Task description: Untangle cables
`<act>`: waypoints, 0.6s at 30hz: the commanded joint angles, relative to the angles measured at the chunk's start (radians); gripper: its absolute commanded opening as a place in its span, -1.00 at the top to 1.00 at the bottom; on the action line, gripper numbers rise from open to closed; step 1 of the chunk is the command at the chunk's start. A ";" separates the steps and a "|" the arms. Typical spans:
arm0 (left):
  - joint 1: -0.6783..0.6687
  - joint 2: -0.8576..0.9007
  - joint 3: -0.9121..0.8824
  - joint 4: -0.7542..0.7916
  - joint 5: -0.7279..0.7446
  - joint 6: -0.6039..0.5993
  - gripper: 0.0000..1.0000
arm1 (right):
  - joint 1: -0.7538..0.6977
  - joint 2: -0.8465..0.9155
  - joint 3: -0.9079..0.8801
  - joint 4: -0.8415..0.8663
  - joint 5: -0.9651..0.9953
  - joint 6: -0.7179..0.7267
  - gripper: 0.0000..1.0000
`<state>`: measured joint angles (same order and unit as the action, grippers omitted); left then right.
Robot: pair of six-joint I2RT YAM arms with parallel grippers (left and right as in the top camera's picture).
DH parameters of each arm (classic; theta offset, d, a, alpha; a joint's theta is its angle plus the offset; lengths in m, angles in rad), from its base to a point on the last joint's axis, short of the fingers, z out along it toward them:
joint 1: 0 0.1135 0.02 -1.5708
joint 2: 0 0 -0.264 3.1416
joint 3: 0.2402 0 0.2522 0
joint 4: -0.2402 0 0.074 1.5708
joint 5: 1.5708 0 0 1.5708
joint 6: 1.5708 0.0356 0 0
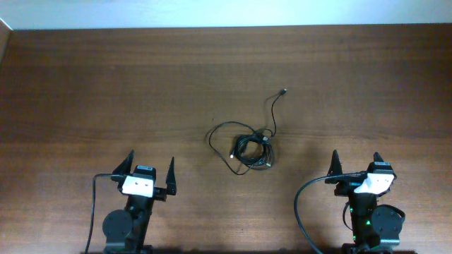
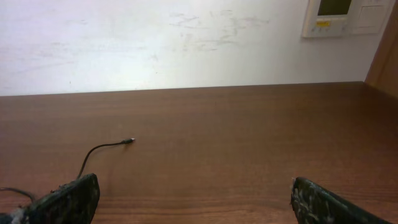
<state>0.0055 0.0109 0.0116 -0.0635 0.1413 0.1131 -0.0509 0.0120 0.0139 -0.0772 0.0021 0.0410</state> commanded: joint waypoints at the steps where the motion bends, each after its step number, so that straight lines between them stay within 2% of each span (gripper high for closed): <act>1: -0.005 -0.005 -0.003 -0.005 -0.015 0.020 -0.98 | 0.005 -0.006 -0.008 -0.001 0.002 -0.008 -0.97; 11: -0.005 -0.005 0.009 0.006 0.000 0.012 -0.98 | 0.005 -0.006 -0.008 -0.001 0.002 -0.008 -0.97; 18: -0.005 -0.005 0.087 -0.016 0.000 0.012 -0.98 | 0.005 -0.006 -0.008 -0.001 0.002 -0.008 -0.97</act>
<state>0.0055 0.0109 0.0494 -0.0723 0.1417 0.1131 -0.0509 0.0120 0.0139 -0.0772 0.0021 0.0410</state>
